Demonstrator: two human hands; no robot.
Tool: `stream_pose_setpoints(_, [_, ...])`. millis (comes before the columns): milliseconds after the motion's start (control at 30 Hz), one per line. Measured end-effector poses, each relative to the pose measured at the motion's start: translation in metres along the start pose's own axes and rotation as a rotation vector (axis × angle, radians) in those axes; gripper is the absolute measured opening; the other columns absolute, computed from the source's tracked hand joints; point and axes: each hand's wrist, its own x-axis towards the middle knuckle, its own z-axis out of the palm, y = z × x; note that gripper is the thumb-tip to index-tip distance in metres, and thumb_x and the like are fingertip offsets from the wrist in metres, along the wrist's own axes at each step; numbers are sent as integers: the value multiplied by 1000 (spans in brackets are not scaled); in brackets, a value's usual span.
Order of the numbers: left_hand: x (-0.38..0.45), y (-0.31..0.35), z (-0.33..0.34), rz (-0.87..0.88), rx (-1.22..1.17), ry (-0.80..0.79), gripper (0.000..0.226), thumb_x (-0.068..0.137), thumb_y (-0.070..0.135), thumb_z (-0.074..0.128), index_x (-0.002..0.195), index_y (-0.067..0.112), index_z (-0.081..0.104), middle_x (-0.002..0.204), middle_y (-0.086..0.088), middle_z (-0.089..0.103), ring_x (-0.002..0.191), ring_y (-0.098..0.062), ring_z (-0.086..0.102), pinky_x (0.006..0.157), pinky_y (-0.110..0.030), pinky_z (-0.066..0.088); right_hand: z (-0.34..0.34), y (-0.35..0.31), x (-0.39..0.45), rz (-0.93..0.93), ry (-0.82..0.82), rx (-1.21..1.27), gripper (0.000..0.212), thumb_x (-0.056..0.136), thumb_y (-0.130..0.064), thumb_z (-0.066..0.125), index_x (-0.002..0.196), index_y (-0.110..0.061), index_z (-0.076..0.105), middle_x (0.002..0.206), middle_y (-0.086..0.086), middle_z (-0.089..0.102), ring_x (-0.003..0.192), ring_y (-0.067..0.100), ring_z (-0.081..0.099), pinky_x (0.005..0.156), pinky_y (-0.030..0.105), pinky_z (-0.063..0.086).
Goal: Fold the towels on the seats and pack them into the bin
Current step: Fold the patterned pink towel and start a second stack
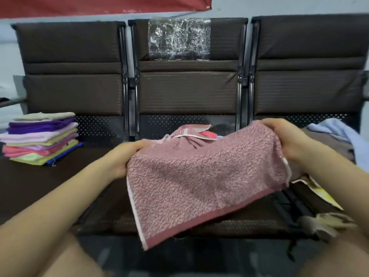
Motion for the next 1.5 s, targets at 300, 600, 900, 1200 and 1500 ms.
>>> stream_pose_setpoints(300, [49, -49, -20, -326, 812, 73, 19, 94, 26, 52, 99, 8, 58, 86, -6, 56, 73, -17, 55, 59, -24, 48, -6, 61, 45, 258, 75, -1199, 16, 90, -18, 53, 86, -5, 60, 87, 15, 61, 67, 21, 59, 56, 26, 51])
stream_pose_setpoints(600, [105, -41, -12, -221, 413, 229, 25, 100, 22, 42, 83, 7, 54, 89, -12, 55, 67, -19, 50, 57, -25, 42, 92, 56, 135, -515, 186, -1362, 42, 94, -36, 54, 133, -20, 56, 129, 12, 56, 121, 30, 51, 97, 37, 41])
stream_pose_setpoints(900, [138, -56, -9, -323, 270, 30, 33, 99, 37, 44, 107, 8, 59, 100, -14, 63, 79, -20, 55, 64, -25, 43, 145, 79, 221, -407, -64, -1549, 47, 91, -42, 58, 133, -20, 56, 137, 10, 54, 124, 29, 50, 101, 36, 42])
stream_pose_setpoints(1200, [115, -21, 5, 129, -96, 267, 20, 88, 34, 56, 86, 20, 71, 95, -3, 71, 89, -21, 65, 88, -38, 51, 127, 23, 185, -227, 88, 167, 29, 91, -31, 65, 102, -4, 69, 96, 12, 72, 85, 22, 70, 84, 35, 55])
stream_pose_setpoints(1500, [65, 0, 6, 435, 19, 200, 24, 90, 19, 53, 98, 21, 76, 101, 7, 72, 98, -9, 64, 82, -19, 48, 0, 55, 153, 12, 422, -2, 29, 86, -28, 70, 101, -3, 69, 100, 20, 69, 83, 31, 67, 81, 44, 56])
